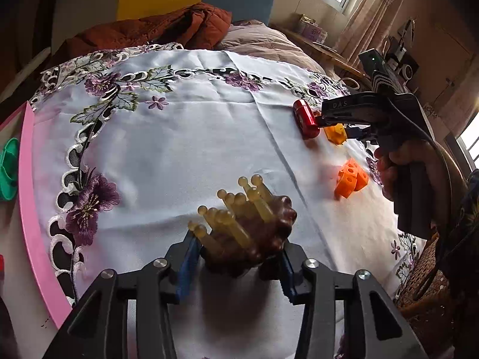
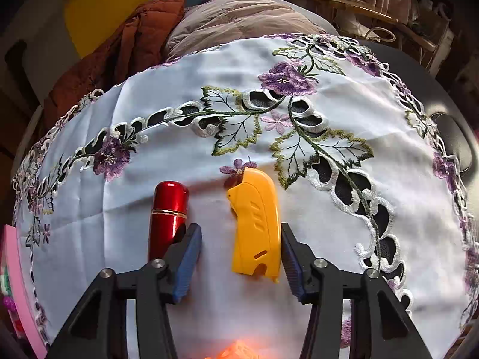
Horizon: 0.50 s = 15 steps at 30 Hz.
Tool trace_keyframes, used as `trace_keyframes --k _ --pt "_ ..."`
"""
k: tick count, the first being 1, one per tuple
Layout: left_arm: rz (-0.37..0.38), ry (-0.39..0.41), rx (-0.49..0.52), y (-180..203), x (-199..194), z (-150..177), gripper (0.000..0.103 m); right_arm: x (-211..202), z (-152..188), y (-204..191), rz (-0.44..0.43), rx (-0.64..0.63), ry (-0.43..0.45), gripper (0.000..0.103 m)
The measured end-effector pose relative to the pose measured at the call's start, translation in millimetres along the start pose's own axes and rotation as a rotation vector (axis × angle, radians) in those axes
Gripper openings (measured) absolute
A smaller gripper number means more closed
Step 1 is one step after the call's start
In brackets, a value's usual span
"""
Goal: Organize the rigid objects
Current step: 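Lift the brown peg piece with the left tool while the right tool grasps the yellow piece, then drop the brown peg piece into the tray with the left tool while the right holds the yellow piece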
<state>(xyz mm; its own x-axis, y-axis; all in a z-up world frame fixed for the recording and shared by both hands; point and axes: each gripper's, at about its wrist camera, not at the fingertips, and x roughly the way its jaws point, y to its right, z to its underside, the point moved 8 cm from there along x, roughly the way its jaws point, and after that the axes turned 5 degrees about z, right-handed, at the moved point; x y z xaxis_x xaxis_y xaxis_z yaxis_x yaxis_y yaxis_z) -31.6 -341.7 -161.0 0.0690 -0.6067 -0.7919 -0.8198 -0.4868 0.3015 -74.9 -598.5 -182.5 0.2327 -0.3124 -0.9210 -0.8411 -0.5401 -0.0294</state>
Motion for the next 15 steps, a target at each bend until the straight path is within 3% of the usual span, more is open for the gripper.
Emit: trace_keyframes --k 1,3,15 --pt "-0.01 0.011 0.001 -1 -4 0 0.046 -1 -1 2 0.022 -0.005 0.008 0.033" --pt "-0.02 0.037 -0.008 -5 -16 -2 0.046 -1 -2 8 0.023 0.017 0.011 0.027" --pt "-0.165 0.24 -0.031 -40 -114 -21 0.046 -2 -1 7 0.038 -0.02 0.024 0.028"
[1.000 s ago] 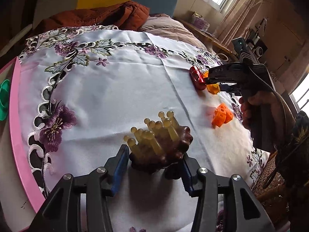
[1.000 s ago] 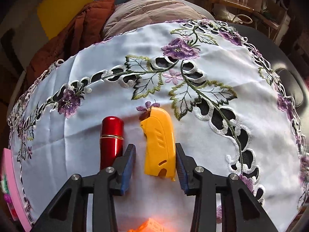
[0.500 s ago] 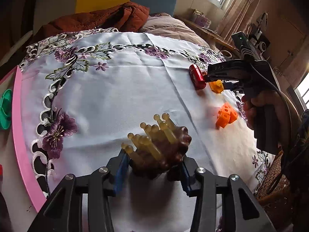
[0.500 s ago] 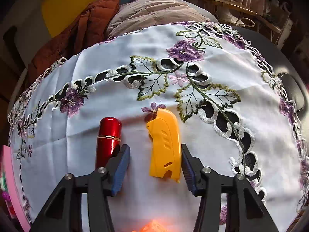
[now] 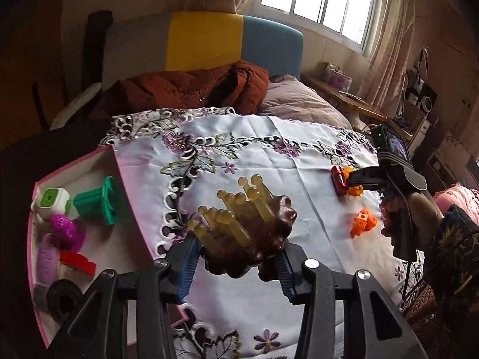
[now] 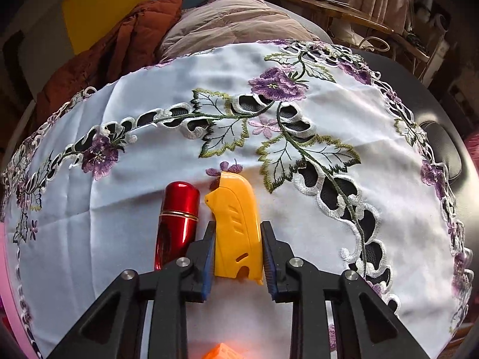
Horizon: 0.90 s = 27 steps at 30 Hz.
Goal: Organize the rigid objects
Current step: 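Drop the brown peg piece into the tray with the left tool while the right holds the yellow piece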
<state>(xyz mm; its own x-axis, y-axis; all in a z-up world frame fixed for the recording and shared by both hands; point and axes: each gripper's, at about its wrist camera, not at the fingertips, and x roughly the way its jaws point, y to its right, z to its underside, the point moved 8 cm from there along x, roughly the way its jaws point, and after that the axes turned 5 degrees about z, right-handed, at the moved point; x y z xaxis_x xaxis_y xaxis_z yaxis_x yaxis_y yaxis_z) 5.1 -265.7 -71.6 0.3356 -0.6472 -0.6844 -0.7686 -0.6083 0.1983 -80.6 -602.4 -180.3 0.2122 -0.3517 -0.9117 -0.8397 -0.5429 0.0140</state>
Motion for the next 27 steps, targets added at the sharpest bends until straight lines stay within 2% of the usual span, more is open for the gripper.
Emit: trace_keyframes --k 12,20,27 --pt "-0.073 0.036 -0.072 -40 -30 6 0.047 -4 4 -3 0.045 -0.051 0.028 0.028" --pt "-0.072 0.016 -0.127 -59 -32 20 0.047 -5 6 -7 0.083 -0.092 0.038 0.028" --pt "-0.076 0.027 -0.236 -100 -49 35 0.046 -6 7 -10 0.108 -0.134 0.051 0.028"
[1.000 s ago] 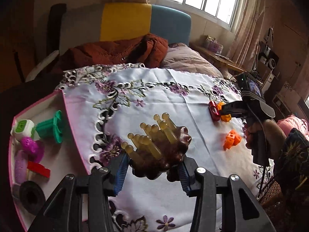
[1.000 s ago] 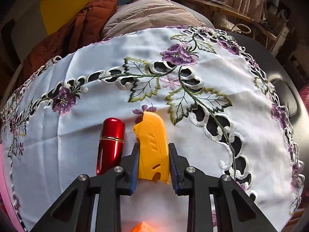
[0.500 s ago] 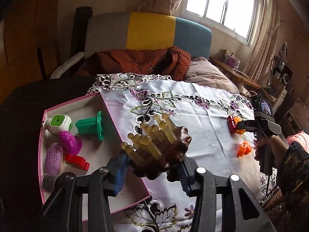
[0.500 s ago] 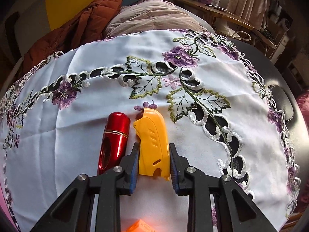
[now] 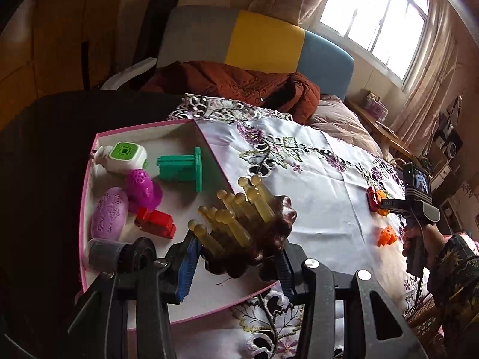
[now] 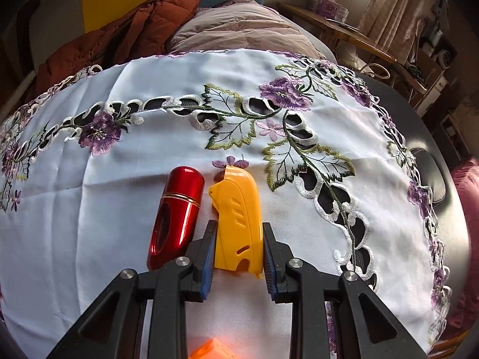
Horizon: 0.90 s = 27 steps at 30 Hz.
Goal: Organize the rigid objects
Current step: 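Drop the brown peg piece into the tray with the left tool while the right holds the yellow piece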
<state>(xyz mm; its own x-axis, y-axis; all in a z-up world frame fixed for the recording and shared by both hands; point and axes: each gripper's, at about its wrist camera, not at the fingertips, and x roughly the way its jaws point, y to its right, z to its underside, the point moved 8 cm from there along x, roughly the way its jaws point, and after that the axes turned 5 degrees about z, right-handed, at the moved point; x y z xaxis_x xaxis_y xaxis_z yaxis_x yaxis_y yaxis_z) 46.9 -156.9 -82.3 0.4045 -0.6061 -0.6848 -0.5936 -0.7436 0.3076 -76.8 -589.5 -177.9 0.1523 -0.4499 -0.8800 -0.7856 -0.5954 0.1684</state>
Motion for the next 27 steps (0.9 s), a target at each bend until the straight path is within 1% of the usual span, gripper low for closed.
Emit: trace_keyframes --k 7,9,12,17,19,22,24,27 --pt "-0.024 0.022 -0.132 -55 -20 -2 0.046 -1 0 -1 0.008 -0.017 0.0 0.027" --pt "-0.017 0.014 -0.155 -61 -18 -3 0.046 -1 -1 -1 0.008 -0.02 -0.001 0.027" --pt "0.027 0.0 -0.159 -55 -9 -10 0.046 -1 -1 -1 0.008 -0.022 -0.002 0.028" --pt "0.059 -0.057 -0.151 -42 26 -19 0.046 -1 -1 -2 0.013 -0.03 -0.001 0.028" --pt "0.038 -0.082 -0.159 -46 44 -23 0.047 -1 -1 -2 0.014 -0.033 -0.001 0.028" --pt "0.038 -0.124 -0.2 -55 67 -27 0.046 -1 -1 -2 0.013 -0.033 -0.002 0.028" --pt "0.019 -0.142 -0.222 -63 80 -28 0.047 -1 -1 -2 0.013 -0.035 -0.002 0.028" --pt "-0.012 -0.162 -0.221 -72 97 -31 0.047 0 -2 -3 0.014 -0.042 -0.001 0.028"
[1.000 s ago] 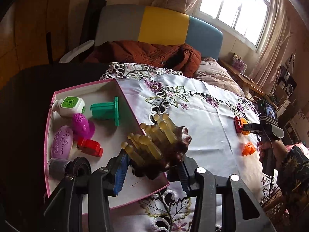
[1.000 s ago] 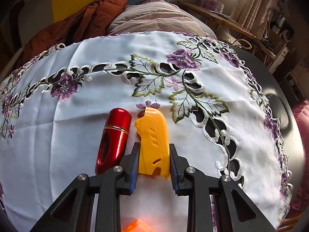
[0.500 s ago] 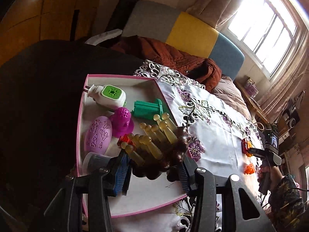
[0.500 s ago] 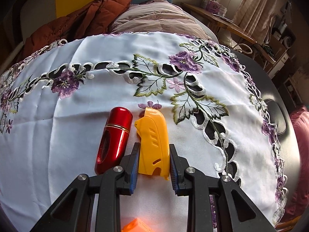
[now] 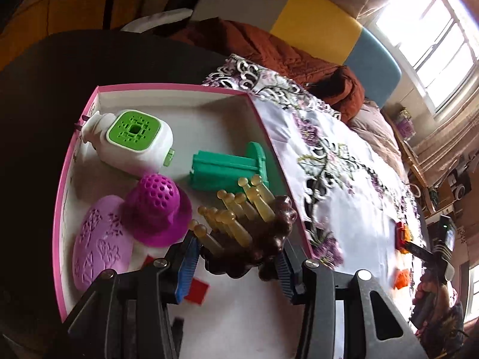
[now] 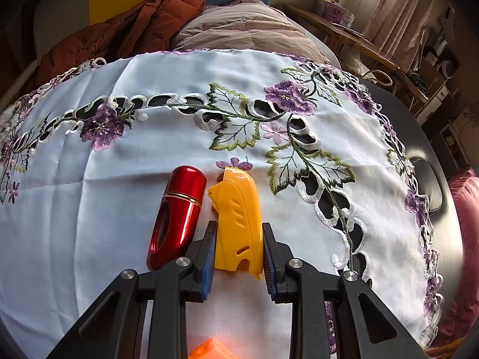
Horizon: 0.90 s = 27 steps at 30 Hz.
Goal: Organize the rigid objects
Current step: 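Drop the brown peg piece into the tray with the left tool while the right holds the yellow piece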
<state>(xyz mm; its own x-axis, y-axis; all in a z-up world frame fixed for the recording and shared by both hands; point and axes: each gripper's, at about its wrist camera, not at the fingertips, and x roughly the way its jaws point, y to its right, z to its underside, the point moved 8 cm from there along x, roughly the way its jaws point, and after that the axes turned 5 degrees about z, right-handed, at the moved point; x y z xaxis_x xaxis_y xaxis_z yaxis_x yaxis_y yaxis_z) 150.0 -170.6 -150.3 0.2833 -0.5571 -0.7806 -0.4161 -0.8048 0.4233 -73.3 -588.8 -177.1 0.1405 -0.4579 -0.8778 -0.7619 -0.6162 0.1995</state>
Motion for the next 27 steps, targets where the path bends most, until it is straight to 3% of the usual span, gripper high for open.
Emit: trace_keyframes --k 3,10,27 --pt "-0.062 0.011 0.035 -4 9 -10 0.048 0 -1 0 0.002 -0.006 0.002 0.028" --pt "-0.045 0.03 0.061 4 0 -16 0.061 0 -1 -1 0.005 -0.009 0.004 0.028" --pt "-0.213 0.176 0.15 7 -82 35 0.062 -2 1 0 0.006 -0.01 0.007 0.027"
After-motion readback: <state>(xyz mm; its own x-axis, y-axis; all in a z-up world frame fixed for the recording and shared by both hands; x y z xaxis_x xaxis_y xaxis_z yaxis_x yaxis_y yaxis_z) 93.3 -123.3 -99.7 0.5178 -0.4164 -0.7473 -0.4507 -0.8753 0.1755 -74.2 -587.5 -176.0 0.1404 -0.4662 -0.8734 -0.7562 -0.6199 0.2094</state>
